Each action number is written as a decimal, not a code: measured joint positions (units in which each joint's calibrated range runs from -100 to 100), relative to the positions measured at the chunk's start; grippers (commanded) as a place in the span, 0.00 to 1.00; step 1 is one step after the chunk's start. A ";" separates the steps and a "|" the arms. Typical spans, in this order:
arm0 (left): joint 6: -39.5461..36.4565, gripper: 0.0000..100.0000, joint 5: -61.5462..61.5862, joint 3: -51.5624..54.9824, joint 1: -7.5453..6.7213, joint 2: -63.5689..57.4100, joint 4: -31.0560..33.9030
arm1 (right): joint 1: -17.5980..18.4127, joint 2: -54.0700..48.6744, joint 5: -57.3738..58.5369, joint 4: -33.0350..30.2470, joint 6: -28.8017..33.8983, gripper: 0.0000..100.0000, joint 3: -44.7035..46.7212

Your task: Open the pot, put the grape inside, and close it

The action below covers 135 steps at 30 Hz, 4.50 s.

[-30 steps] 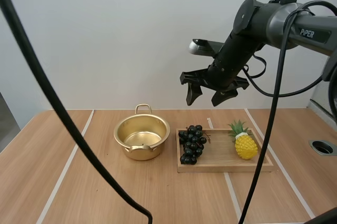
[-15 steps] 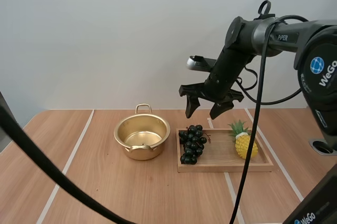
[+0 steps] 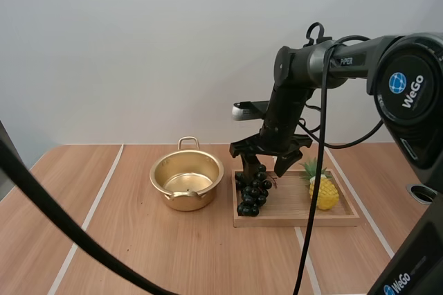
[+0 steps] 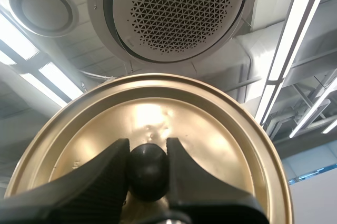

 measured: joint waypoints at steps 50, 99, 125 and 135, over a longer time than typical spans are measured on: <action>0.00 0.00 3.96 0.00 0.00 0.00 1.03 | 0.76 13.65 -18.89 -0.05 -0.50 0.00 0.48; 0.00 0.00 7.11 0.00 0.00 0.00 2.63 | 0.76 -10.36 2.62 16.13 -12.72 0.00 -29.51; 0.00 0.00 8.00 0.00 0.00 0.00 4.08 | 12.58 6.90 0.67 -2.29 -10.77 0.00 -29.71; 0.00 0.00 8.97 0.00 0.00 0.00 4.08 | 15.62 14.79 -2.18 -7.74 -9.01 0.00 -29.71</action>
